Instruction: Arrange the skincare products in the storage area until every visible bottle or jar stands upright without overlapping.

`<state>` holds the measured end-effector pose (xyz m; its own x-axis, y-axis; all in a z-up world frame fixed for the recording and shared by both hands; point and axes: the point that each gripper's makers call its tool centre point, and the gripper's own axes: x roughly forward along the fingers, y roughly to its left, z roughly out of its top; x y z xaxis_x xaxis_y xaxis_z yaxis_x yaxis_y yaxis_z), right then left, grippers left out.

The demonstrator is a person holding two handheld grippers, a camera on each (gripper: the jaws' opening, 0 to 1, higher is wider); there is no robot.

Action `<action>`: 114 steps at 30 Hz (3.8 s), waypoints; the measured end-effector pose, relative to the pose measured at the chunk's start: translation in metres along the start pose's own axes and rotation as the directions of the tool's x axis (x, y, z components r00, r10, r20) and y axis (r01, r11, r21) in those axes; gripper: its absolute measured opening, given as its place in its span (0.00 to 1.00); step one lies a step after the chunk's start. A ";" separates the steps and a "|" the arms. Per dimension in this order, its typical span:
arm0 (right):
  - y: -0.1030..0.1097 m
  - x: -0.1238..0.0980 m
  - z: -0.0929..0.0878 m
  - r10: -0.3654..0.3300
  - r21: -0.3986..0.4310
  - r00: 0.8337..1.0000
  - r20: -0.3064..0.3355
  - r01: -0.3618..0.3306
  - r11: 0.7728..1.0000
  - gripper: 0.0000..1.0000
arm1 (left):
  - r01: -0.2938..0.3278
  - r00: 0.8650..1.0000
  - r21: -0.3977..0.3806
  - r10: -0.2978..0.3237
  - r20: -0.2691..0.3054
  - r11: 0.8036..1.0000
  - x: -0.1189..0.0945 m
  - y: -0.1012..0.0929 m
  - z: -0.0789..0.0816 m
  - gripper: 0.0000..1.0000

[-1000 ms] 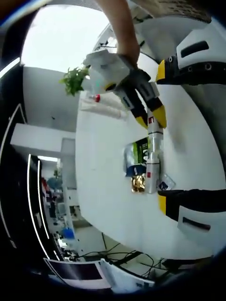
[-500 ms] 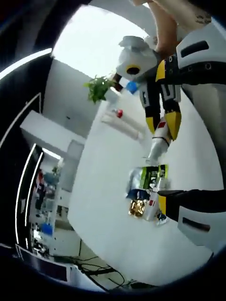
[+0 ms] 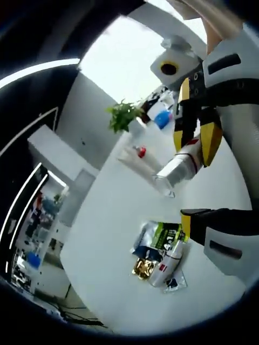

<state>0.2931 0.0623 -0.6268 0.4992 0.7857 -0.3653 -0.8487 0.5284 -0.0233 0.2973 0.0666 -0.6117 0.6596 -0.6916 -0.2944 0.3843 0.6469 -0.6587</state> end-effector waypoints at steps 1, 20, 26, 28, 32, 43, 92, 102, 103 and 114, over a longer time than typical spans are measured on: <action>0.000 -0.001 0.001 -0.003 0.000 1.000 0.005 0.003 1.000 0.20 | 0.006 1.000 -0.008 -0.006 -0.001 1.000 0.001 -0.001 0.000 0.68; -0.004 -0.024 0.016 -0.004 -0.010 0.998 0.067 0.004 1.000 0.21 | 0.096 0.995 0.029 -0.097 0.020 0.995 0.013 -0.034 0.012 0.22; -0.011 -0.034 0.014 0.012 -0.009 0.995 0.098 -0.011 1.000 0.22 | 0.155 0.988 0.182 -0.146 -0.057 0.971 0.023 -0.052 0.014 0.18; -0.012 -0.038 0.014 0.041 0.001 0.994 0.104 -0.041 0.999 0.23 | 0.188 0.980 0.258 -0.167 -0.105 0.948 0.026 -0.059 0.013 0.18; -0.016 -0.045 0.014 0.094 -0.004 0.989 0.111 -0.094 0.996 0.24 | 0.264 0.959 0.401 -0.192 -0.211 0.877 0.033 -0.071 0.011 0.17; -0.022 -0.065 0.011 0.278 0.032 0.953 0.121 -0.284 0.958 0.23 | 0.543 0.830 0.603 -0.266 -0.489 0.584 0.044 -0.100 -0.002 0.17; -0.089 -0.020 -0.129 0.004 0.030 0.988 -0.157 0.000 1.000 0.22 | 0.605 0.762 0.641 -0.111 -0.638 0.472 0.145 -0.021 -0.083 0.17; -0.095 -0.018 -0.136 -0.013 0.010 0.985 -0.170 0.015 1.000 0.22 | 0.607 0.761 0.648 -0.103 -0.640 0.460 0.151 -0.017 -0.085 0.17; -0.095 -0.017 -0.135 -0.016 0.009 0.985 -0.170 0.018 1.000 0.22 | 0.608 0.761 0.648 -0.104 -0.640 0.458 0.151 -0.017 -0.085 0.17; -0.097 -0.017 -0.136 -0.014 0.014 0.986 -0.166 0.017 1.000 0.22 | 0.601 0.767 0.645 -0.111 -0.633 0.472 0.153 -0.017 -0.084 0.18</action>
<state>0.3434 -0.0462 -0.7452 0.4755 0.7137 -0.5143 -0.8376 0.5460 -0.0168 0.3372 -0.0775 -0.7034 0.0543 -0.8052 -0.5905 0.9945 0.0968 -0.0407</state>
